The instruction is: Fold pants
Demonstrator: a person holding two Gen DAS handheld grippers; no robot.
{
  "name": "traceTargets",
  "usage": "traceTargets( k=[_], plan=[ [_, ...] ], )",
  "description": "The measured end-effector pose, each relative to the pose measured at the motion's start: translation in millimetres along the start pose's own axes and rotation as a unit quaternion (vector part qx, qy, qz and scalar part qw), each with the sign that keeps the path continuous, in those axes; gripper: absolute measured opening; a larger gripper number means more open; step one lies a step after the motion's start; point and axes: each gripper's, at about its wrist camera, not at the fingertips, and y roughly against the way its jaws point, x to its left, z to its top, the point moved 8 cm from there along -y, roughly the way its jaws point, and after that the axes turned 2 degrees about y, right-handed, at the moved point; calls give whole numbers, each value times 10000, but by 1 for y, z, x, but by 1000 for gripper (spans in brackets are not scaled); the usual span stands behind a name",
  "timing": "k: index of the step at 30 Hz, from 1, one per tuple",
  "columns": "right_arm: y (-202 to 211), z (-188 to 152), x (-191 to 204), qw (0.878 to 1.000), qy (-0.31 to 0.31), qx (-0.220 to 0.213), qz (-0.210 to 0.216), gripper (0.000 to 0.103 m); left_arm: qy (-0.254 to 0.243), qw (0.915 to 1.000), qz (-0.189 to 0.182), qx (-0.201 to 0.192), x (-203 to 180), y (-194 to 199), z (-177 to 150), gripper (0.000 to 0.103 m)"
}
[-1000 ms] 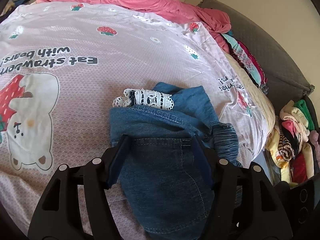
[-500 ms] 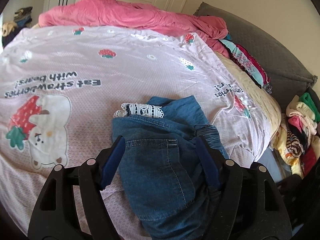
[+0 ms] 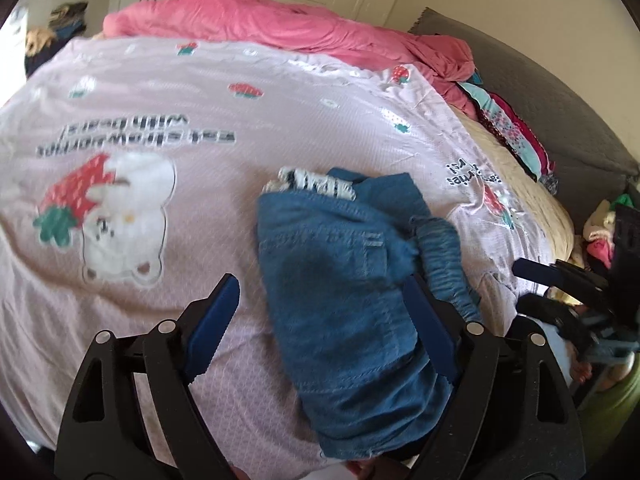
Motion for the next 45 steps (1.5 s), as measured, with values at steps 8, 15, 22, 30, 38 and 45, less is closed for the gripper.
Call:
traceTargets(
  k=[8, 15, 22, 30, 38, 45],
  plan=[
    [-32, -10, -28, 9966, -703, 384, 214, 61, 267, 9989, -181, 329, -1, -15, -21, 75],
    [-55, -2, -24, 9952, -676, 601, 370, 55, 175, 9984, -170, 513, -8, -29, -31, 65],
    [-77, 5, -27, 9916, -889, 657, 678, 55, 285, 9980, -296, 490, -8, -36, -30, 65],
    [-68, 20, -4, 9926, -327, 267, 1135, 20, 344, 9966, -656, 362, -22, -29, -18, 43],
    [-37, 48, 15, 9919, -72, -179, 1258, 19, 125, 9972, -740, -9, -43, -4, 7, 40],
    [-40, 92, 13, 9927, 141, -443, 1114, 19, 44, 9978, -590, -306, -34, -1, 49, 40]
  ],
)
